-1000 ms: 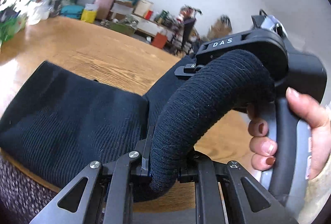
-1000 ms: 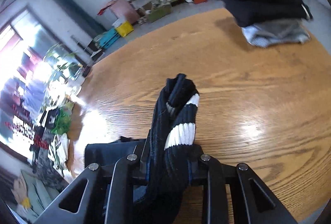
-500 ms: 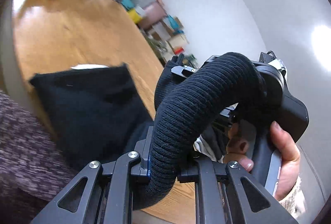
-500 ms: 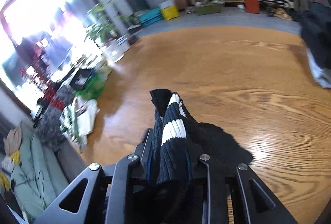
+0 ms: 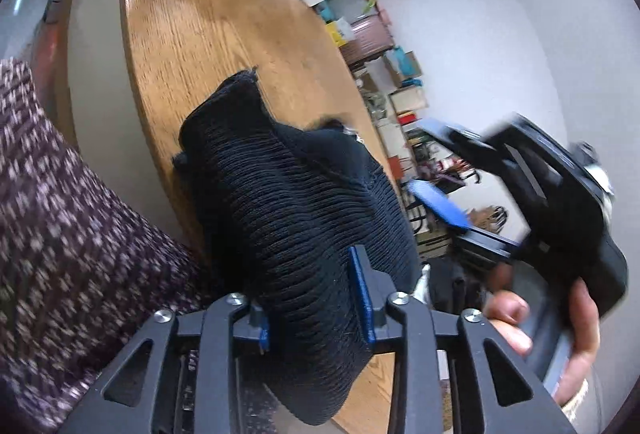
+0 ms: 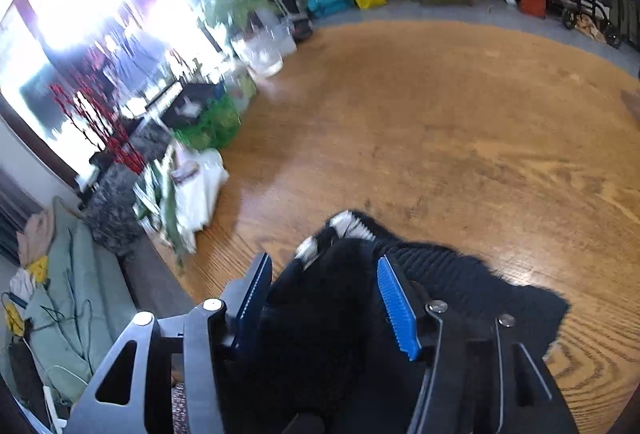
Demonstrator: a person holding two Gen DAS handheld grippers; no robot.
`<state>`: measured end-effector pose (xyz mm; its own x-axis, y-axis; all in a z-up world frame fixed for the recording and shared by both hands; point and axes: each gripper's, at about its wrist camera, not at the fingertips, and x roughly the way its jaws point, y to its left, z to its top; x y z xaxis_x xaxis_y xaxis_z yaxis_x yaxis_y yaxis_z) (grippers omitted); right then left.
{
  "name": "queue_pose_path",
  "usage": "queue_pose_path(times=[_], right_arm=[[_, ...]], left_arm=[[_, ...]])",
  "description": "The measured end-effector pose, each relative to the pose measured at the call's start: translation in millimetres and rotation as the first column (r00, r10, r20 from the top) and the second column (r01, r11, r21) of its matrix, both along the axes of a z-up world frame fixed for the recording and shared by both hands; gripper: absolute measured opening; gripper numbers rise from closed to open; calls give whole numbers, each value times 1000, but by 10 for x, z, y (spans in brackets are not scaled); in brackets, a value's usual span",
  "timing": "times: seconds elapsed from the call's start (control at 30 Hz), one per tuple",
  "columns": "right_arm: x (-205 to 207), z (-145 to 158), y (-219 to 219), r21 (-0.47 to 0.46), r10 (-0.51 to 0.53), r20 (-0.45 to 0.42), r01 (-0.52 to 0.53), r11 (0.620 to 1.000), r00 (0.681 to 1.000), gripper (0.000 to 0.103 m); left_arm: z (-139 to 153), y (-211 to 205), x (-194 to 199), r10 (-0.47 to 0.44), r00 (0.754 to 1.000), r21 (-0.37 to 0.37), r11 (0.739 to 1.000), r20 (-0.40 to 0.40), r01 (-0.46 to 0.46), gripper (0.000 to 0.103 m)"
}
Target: Fold clothes
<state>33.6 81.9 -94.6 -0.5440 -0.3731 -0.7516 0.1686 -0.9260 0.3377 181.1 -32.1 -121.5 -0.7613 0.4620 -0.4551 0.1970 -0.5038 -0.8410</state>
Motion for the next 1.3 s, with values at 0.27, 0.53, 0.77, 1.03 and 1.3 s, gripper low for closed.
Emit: queue_pose_path(times=[0.27, 0.53, 0.77, 1.03, 1.3], right_arm=[[223, -48, 235, 126, 38, -77, -28, 992, 996, 38], [331, -254, 614, 59, 12, -40, -10, 998, 999, 37], [442, -235, 512, 144, 97, -62, -87, 986, 993, 45], [361, -450, 585, 134, 94, -13, -91, 987, 996, 49], [416, -452, 600, 123, 74, -27, -70, 990, 997, 56]], left_arm=[[380, -32, -56, -61, 998, -223, 973, 4, 61, 66], [940, -47, 5, -124, 992, -572, 811, 31, 119, 71], [644, 440, -466, -289, 903, -591, 684, 319, 428, 72], [464, 462, -580, -283, 887, -610, 647, 365, 458, 75], [491, 450, -527, -282, 897, -635, 634, 341, 441, 77]])
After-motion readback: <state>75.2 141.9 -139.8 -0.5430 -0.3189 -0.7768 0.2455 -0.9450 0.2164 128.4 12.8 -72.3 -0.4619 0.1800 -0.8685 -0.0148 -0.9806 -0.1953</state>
